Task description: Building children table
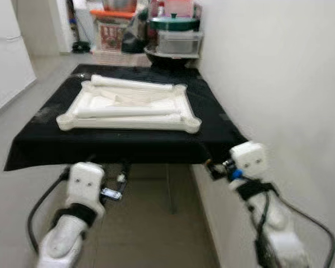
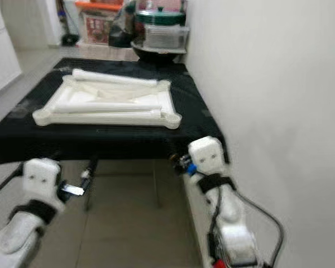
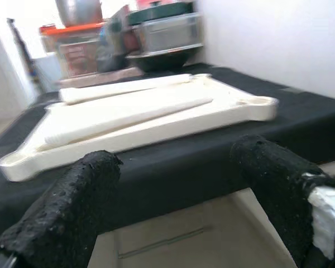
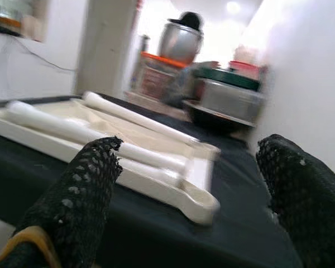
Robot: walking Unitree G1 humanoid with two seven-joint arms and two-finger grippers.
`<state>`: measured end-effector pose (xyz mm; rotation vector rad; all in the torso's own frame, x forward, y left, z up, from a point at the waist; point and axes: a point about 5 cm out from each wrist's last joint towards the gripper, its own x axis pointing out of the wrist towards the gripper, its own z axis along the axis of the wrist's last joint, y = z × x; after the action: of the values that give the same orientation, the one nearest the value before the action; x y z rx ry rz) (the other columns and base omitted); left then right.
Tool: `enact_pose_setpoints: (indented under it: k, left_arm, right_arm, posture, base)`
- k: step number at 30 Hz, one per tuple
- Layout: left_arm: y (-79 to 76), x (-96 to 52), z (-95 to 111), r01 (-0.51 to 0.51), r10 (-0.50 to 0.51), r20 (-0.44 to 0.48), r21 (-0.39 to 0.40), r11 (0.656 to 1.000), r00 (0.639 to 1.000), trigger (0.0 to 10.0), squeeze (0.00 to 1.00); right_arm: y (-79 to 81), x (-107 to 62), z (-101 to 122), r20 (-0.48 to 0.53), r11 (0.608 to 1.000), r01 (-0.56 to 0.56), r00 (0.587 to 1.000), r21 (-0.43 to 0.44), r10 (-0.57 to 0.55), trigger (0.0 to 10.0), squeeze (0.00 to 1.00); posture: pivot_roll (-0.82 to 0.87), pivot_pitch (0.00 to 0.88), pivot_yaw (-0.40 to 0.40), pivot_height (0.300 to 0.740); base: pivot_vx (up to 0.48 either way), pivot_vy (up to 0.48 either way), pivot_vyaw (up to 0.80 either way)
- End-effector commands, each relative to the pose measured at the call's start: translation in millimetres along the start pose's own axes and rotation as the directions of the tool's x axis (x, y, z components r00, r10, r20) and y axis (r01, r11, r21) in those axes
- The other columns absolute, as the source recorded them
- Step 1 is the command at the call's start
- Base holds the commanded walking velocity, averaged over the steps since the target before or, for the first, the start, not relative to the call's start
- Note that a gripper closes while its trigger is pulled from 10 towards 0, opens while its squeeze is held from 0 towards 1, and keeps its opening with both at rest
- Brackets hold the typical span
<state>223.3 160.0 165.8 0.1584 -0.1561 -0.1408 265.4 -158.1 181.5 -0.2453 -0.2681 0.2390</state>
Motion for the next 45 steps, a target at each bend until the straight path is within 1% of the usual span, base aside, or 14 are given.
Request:
enact_pose_setpoints:
  k: [1, 6, 10, 17, 19, 22, 26, 29, 34, 40, 45]
  left_arm:
    - [3.4, -1.4, -2, -0.007, 0.007, -0.011, 0.017, 1.000, 1.000, 10.0, 0.00]
    - [3.1, 0.7, -3, 0.001, -0.001, -0.011, 0.014, 1.000, 1.000, 10.0, 0.00]
    - [1.6, 4.1, -3, 0.013, -0.013, -0.003, 0.010, 1.000, 1.000, 10.0, 0.00]
    - [1.5, 2.2, -4, 0.020, -0.020, -0.009, 0.009, 1.000, 1.000, 10.0, 0.00]
    - [1.7, 3.5, -4, 0.013, -0.013, -0.008, -0.002, 1.000, 1.000, 10.0, 0.00]
    - [1.7, 4.1, -4, 0.011, -0.011, -0.010, -0.003, 1.000, 1.000, 10.0, 0.00]
    - [1.3, 4.1, -4, 0.011, -0.011, -0.014, -0.007, 1.000, 1.000, 10.0, 0.00]
    - [1.5, 3.1, -5, 0.012, -0.012, -0.016, -0.012, 1.000, 1.000, 10.0, 0.00]
    - [4.1, 2.1, -5, 0.016, -0.016, -0.014, -0.022, 1.000, 1.000, 10.0, 0.00]
    - [2.0, 6.3, -4, 0.036, -0.036, -0.007, -0.025, 0.999, 0.999, 10.0, 0.00]
    - [1.1, 6.1, -4, 0.047, -0.047, -0.005, -0.025, 0.999, 0.999, 10.0, 0.00]
  right_arm:
    - [4.9, 2.0, 1, 0.003, 0.999, -0.022, 1.000, 0.026, 0.022, 10.0, 0.00]
    - [6.6, 1.8, 0, -0.003, 0.999, -0.027, 1.000, 0.033, 0.027, 10.0, 0.00]
    - [4.8, 3.5, -1, -0.006, 0.999, -0.031, 0.999, 0.031, 0.031, 10.0, 0.00]
    - [5.5, 4.8, -1, -0.007, 0.999, -0.036, 0.999, 0.034, 0.036, 10.0, 0.00]
    - [3.4, 8.7, 0, 0.004, 0.999, -0.025, 1.000, 0.037, 0.024, 10.0, 0.00]
    - [2.3, 9.6, 1, 0.007, 0.999, -0.020, 1.000, 0.038, 0.019, 10.0, 0.00]
    - [-4.1, 12.5, 2, 0.011, 0.998, 0.026, 1.000, 0.062, -0.027, 10.0, 0.00]
    - [-5.1, 13.2, 1, 0.010, 0.997, 0.036, 0.999, 0.073, -0.037, 10.0, 0.00]
    - [-2.3, 15.4, 1, 0.009, 0.995, 0.038, 0.999, 0.090, -0.039, 10.0, 0.00]
    - [-3.1, 19.0, 0, 0.002, 0.991, 0.049, 0.999, 0.124, -0.050, 10.0, 0.00]
    - [-3.3, 19.7, -2, -0.011, 0.989, 0.055, 0.998, 0.141, -0.054, 10.0, 0.00]
  posture:
    - [-0.01, 0.000, -0.081, 0.740]
    - [-0.02, 0.000, -0.076, 0.740]
    - [-0.02, 0.000, -0.078, 0.740]
    - [-0.02, 0.000, -0.080, 0.740]
    - [-0.02, 0.000, -0.083, 0.740]
    - [-0.02, 0.000, -0.083, 0.740]
    - [-0.01, 0.000, -0.085, 0.740]
    - [-0.01, 0.000, -0.086, 0.740]
    - [-0.01, 0.000, -0.083, 0.740]
    - [-0.01, 0.000, -0.079, 0.740]
    - [0.00, 0.000, -0.077, 0.740]
  base:
    - [0.480, 0.000, 0.00]
    - [0.480, 0.000, 0.00]
    - [0.480, 0.000, 0.00]
    - [0.480, 0.000, 0.00]
    - [0.000, 0.000, 0.00]
    - [0.000, 0.000, 0.00]
    - [0.000, 0.000, 0.00]
    - [0.000, 0.000, 0.00]
    - [0.000, 0.000, 0.00]
    - [0.000, 0.449, 0.00]
    - [0.000, 0.480, -0.80]
